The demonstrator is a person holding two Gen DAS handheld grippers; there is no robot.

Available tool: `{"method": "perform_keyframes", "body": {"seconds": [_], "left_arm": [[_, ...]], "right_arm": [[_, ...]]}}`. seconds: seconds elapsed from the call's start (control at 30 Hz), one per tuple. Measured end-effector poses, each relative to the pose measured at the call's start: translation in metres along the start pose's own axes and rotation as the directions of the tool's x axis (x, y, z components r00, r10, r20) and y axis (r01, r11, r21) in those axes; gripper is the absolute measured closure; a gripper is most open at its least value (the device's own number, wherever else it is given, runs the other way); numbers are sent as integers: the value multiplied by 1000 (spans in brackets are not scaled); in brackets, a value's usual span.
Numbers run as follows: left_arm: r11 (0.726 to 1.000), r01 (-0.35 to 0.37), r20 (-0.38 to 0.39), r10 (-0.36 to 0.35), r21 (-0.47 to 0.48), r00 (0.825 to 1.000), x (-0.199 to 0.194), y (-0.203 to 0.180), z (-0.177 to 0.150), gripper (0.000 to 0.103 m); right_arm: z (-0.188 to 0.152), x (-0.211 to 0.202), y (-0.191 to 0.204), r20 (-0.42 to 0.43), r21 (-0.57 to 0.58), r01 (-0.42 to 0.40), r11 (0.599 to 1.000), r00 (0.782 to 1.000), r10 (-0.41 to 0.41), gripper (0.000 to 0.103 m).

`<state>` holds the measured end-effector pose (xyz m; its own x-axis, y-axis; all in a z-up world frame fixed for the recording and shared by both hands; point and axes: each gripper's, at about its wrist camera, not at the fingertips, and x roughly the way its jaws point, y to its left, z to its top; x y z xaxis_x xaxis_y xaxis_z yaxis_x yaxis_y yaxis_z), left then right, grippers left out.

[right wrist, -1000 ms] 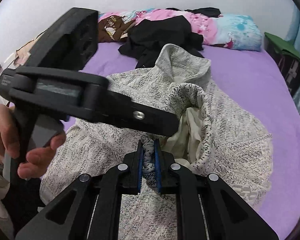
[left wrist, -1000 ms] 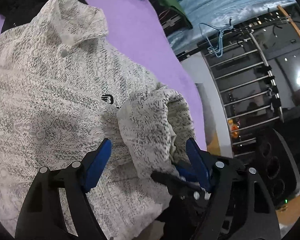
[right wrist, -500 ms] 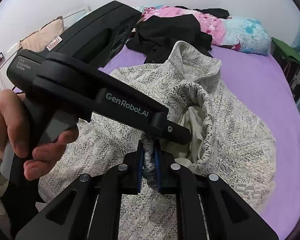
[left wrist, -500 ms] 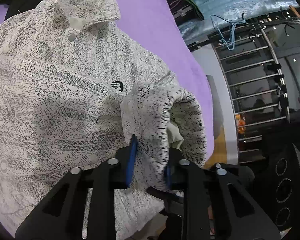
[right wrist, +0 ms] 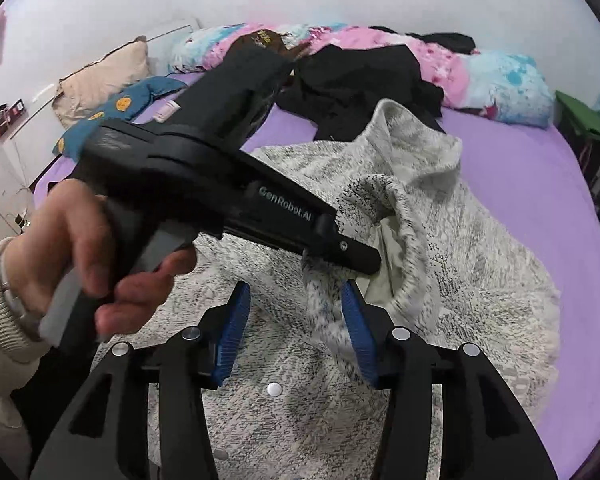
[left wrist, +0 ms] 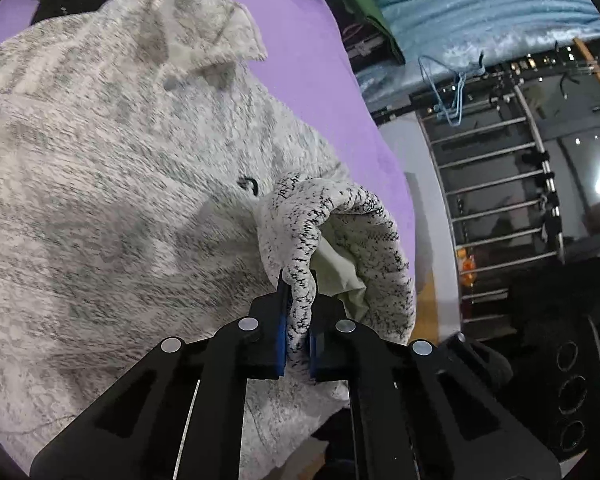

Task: Fold large clothes
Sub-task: 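Grasp the cuff with the left gripper while the right gripper opens and releases it, then carry the cuff further across the jacket with the left gripper and release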

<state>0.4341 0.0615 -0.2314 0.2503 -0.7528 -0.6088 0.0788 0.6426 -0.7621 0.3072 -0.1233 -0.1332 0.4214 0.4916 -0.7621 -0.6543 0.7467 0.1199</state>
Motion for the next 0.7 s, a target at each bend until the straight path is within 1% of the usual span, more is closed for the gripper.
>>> {"method": "perform_keyframes", "body": {"seconds": [0.03, 0.07, 0.1, 0.13, 0.17, 0.23, 0.27, 0.33, 0.37, 0.43, 0.5, 0.53, 0.57, 0.6, 0.63, 0.7], "left_arm": [[1000, 14, 14, -14, -8, 1000, -7, 3, 1, 97], [1000, 18, 29, -17, -14, 999, -14, 7, 3, 97], [1000, 18, 41, -18, -19, 999, -20, 11, 4, 97], [999, 21, 52, -20, -27, 998, -25, 13, 5, 97], [999, 29, 64, -27, -38, 998, -31, 18, 5, 97], [998, 30, 86, -26, -52, 996, -39, 24, 5, 97], [998, 30, 91, -25, -54, 996, -42, 25, 7, 97], [997, 40, 104, -33, -65, 994, -47, 31, 6, 97], [996, 46, 110, -38, -70, 993, -49, 33, 6, 97], [995, 59, 124, -49, -77, 991, -54, 38, 6, 97], [994, 69, 136, -57, -84, 989, -60, 44, 8, 97], [993, 73, 142, -60, -88, 988, -64, 49, 7, 97], [993, 71, 148, -57, -93, 987, -68, 53, 7, 97], [994, 62, 152, -48, -91, 987, -69, 54, 9, 97], [995, 53, 157, -38, -87, 987, -72, 57, 8, 97], [993, 72, 163, -56, -98, 985, -75, 65, 7, 97]], "right_arm": [[0, -4, 0, 9, 9, -24, 1000, 1000, 24, 54], [1, -9, 0, 21, 20, -64, 998, 998, 64, 53], [1, -14, -1, 31, 25, -85, 996, 996, 84, 51], [0, -17, -2, 41, 28, -91, 995, 995, 90, 47], [0, -21, -5, 53, 29, -94, 995, 994, 93, 46], [-3, -28, -17, 79, 59, -136, 989, 988, 131, 46], [-6, -30, -21, 85, 69, -138, 988, 988, 132, 46], [-13, -34, -34, 103, 80, -71, 994, 993, 63, 46], [-19, -35, -41, 108, 74, -16, 997, 994, 8, 46], [-28, -30, -53, 105, 73, 44, 996, 993, -51, 44], [-41, -23, -68, 82, 87, 87, 992, 992, -94, 39], [-47, -19, -77, 67, 95, 107, 990, 991, -114, 38], [-52, -15, -85, 48, 102, 108, 989, 992, -113, 38], [-55, -12, -92, 34, 98, 130, 987, 990, -134, 38], [-58, -10, -97, 27, 90, 173, 981, 984, -176, 38], [-65, -4, -103, 7, 43, 252, 967, 968, -252, 38]]}}
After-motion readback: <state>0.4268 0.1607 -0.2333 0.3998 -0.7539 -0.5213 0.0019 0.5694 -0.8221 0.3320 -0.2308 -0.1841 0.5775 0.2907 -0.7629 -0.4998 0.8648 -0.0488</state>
